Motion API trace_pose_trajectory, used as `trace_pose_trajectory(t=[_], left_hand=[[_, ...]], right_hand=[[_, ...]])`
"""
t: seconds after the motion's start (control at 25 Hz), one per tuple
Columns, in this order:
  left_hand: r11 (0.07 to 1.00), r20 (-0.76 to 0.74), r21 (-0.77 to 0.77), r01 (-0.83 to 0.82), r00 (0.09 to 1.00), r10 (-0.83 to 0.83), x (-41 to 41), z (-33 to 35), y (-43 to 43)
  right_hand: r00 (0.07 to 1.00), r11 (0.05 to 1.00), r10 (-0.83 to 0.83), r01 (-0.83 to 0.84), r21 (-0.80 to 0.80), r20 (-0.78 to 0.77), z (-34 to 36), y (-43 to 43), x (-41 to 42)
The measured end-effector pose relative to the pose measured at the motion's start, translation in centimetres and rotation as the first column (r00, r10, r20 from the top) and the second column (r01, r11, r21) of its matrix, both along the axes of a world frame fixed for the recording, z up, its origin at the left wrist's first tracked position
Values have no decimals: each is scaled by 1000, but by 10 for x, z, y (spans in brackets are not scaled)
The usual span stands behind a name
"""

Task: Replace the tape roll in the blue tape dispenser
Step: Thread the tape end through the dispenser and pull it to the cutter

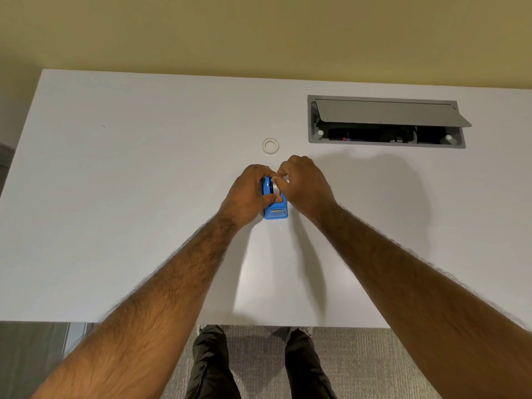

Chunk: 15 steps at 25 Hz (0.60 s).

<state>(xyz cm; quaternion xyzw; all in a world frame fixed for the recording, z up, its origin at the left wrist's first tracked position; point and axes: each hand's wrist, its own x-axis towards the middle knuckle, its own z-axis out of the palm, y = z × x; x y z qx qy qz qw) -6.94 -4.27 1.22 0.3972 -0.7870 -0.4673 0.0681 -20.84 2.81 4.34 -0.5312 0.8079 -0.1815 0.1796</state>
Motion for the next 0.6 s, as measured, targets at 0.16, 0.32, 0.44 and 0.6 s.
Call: trace_pose_trajectory(t=[0.16, 0.32, 0.44, 0.6], left_hand=[[1000, 27, -5, 0, 1000, 0, -2, 0, 0], [1000, 24, -13, -1, 1000, 2, -2, 2, 1], [1000, 16, -13, -4, 1000, 4, -2, 3, 1], [1000, 26, -22, -2, 1000, 2, -2, 1, 1]], right_hand=[[1000, 999, 18, -19, 38, 15, 2, -7, -2], [999, 998, 26, -27, 48, 30, 1, -8, -1], [999, 999, 27, -28, 43, 30, 1, -9, 0], [999, 999, 25, -27, 38, 35, 0, -8, 0]])
